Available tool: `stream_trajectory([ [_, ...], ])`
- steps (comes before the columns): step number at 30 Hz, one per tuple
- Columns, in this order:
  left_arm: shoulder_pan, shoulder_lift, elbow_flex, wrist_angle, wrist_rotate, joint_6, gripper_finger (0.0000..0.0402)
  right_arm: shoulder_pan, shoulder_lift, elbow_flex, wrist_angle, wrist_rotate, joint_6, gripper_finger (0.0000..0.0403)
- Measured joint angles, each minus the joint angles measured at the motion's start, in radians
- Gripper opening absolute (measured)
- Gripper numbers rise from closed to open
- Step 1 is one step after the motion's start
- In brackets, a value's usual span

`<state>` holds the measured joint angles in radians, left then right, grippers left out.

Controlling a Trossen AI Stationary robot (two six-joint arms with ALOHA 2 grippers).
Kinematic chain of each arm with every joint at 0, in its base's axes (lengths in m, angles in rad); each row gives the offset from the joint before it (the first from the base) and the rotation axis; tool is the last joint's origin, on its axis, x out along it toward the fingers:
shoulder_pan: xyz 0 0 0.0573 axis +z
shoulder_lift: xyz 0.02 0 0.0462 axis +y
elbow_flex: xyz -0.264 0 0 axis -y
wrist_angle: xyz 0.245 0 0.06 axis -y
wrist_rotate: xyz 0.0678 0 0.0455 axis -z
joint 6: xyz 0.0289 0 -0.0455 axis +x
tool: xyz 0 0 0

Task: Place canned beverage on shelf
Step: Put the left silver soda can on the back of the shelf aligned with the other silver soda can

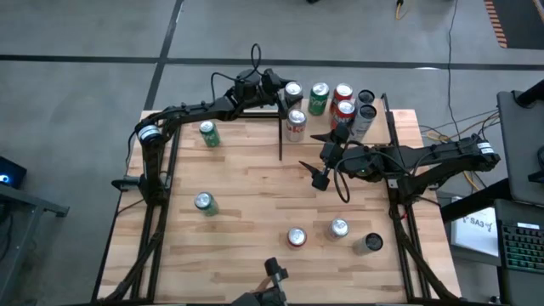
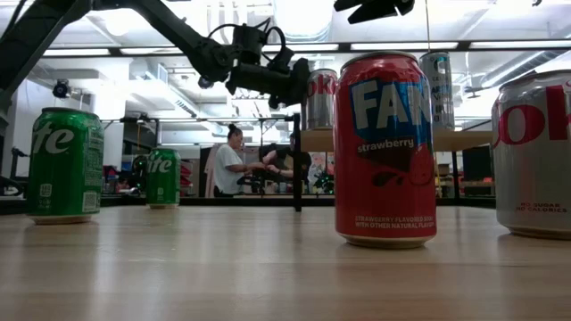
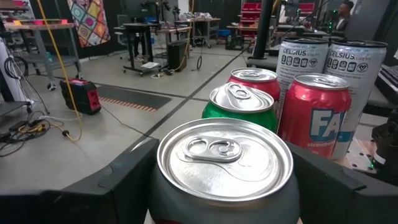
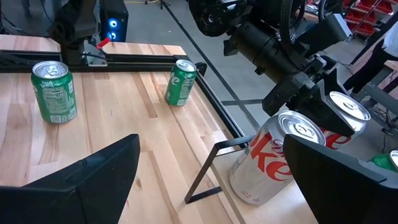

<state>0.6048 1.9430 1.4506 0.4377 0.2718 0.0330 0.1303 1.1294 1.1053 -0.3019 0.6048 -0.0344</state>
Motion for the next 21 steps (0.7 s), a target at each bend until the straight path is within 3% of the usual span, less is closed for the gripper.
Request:
stream_trajectory([
  [21,0.000,0.001,0.000,-0.016,0.000,-0.002,0.0288,0.000,0.000,0.000,0.000,0.000,0.001,0.0384],
])
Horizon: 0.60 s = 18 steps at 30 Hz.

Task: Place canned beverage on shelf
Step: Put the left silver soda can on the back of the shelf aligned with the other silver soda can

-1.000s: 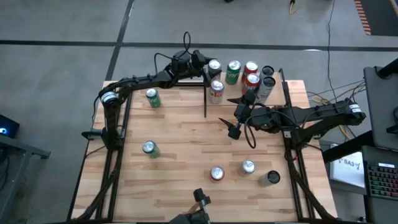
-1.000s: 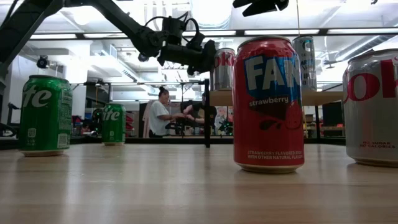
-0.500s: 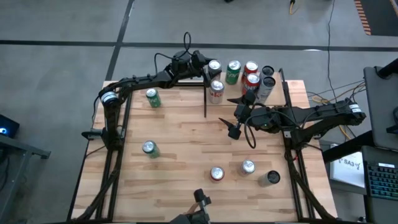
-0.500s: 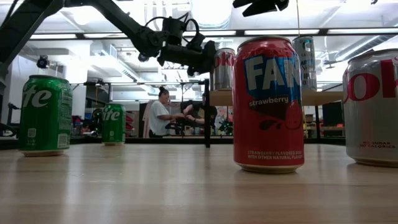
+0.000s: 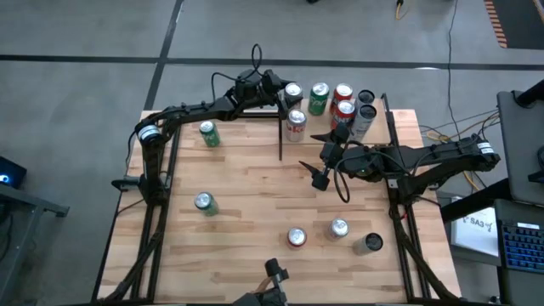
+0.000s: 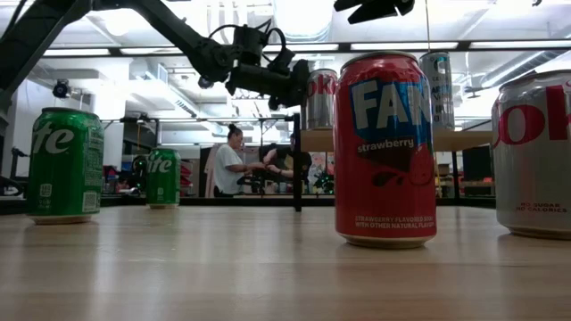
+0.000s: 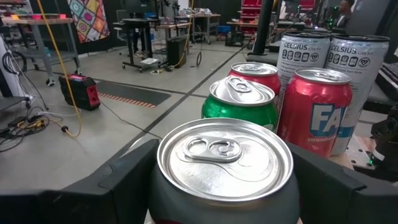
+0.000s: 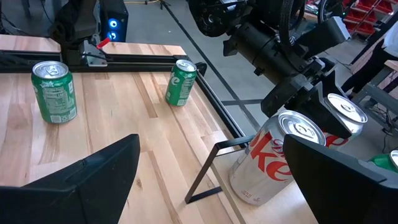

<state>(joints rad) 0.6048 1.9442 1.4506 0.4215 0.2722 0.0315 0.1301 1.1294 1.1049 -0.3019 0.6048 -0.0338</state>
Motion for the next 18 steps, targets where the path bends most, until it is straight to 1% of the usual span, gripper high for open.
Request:
stream_trajectory([
  [15,0.000,0.000,0.000,0.000,0.028,0.008,0.0288,0.000,0.000,0.000,0.000,0.000,0.000,0.0384],
  [18,0.000,0.000,0.000,0.000,0.029,0.008,0.0299,0.000,0.000,0.000,0.000,0.000,0.000,0.0384],
])
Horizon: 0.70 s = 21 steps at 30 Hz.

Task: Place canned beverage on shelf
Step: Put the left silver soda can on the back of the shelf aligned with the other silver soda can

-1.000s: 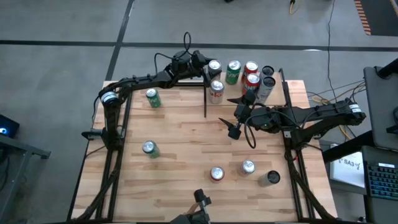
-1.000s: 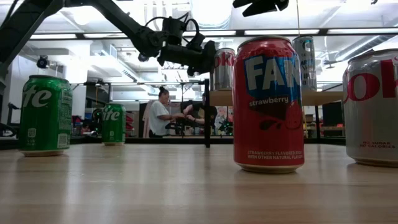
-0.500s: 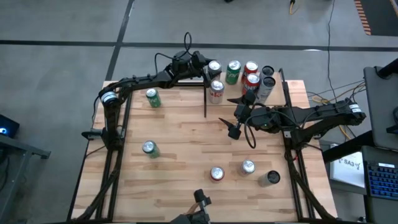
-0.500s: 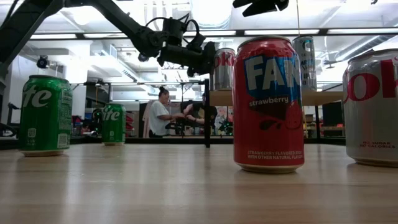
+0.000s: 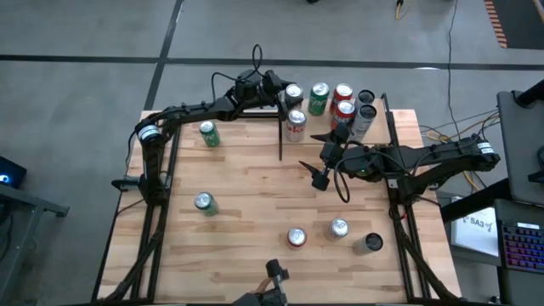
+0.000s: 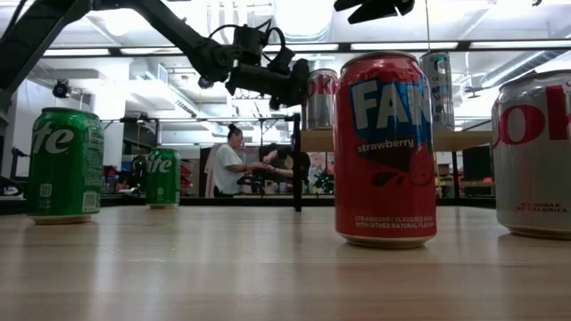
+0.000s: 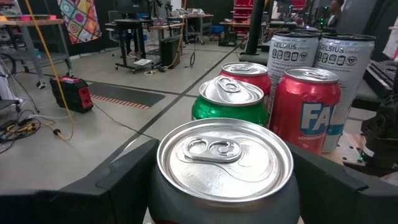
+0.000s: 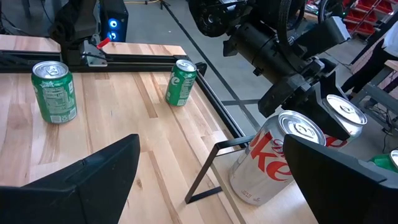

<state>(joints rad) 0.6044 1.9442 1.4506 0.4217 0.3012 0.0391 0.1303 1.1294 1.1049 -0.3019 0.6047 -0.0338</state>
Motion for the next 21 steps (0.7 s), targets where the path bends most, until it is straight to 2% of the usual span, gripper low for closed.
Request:
stream_trajectory([
  [7,0.000,-0.002,0.000,0.006,0.000,0.000,0.0390,0.000,0.000,0.000,0.000,0.000,0.000,0.0384],
  [15,0.004,-0.002,0.001,-0.005,-0.001,0.000,0.0369,0.000,0.000,0.000,0.000,0.000,0.000,0.0384],
  [21,0.015,-0.023,0.010,-0.026,-0.002,0.007,0.0367,0.000,0.000,0.000,0.000,-0.001,0.001,0.0384],
])
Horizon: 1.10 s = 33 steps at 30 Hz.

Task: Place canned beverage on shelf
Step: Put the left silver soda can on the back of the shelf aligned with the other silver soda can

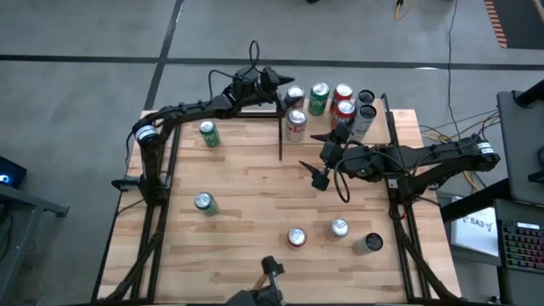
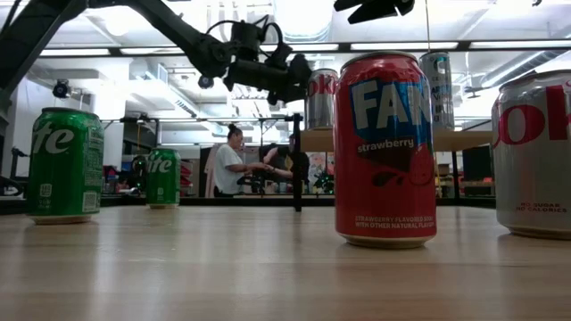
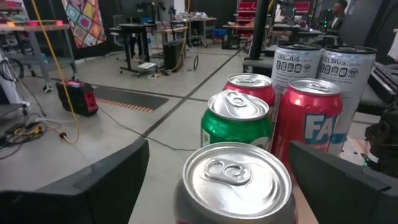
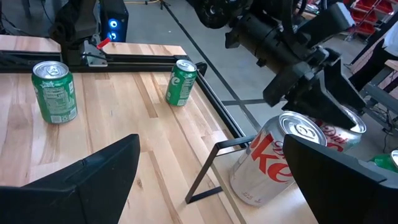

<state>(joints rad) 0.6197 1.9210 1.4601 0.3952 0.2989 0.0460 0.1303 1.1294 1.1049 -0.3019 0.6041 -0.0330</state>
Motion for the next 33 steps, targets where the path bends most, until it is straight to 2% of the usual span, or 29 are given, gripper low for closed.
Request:
stream_trajectory([
  [12,0.044,-0.139,0.000,-0.157,-0.002,0.082,0.0366,0.000,0.000,0.000,0.000,0.000,0.009,0.0384],
  [18,0.045,-0.195,-0.001,-0.249,0.010,0.169,0.0344,0.000,0.000,0.000,0.000,0.000,0.008,0.0384],
  [20,0.045,-0.203,-0.002,-0.292,0.065,0.215,0.0319,0.000,0.000,0.000,0.000,0.000,0.007,0.0384],
  [23,0.045,-0.207,-0.002,-0.344,0.162,0.265,0.0254,0.000,0.000,0.000,0.000,0.000,0.007,0.0384],
  [26,0.044,-0.207,-0.002,-0.372,0.196,0.310,0.0161,0.000,0.000,0.000,0.000,0.000,0.007,0.0384],
  [29,0.045,-0.207,-0.003,-0.431,0.233,0.424,0.0049,0.000,0.000,0.000,0.000,0.000,0.007,0.0384],
  [30,0.046,-0.207,-0.003,-0.453,0.249,0.464,0.0025,0.000,0.000,0.000,0.000,0.000,0.007,0.0384],
  [33,0.044,-0.205,-0.004,-0.452,0.255,0.486,0.0021,0.000,0.000,0.000,0.000,0.000,0.011,0.0384],
])
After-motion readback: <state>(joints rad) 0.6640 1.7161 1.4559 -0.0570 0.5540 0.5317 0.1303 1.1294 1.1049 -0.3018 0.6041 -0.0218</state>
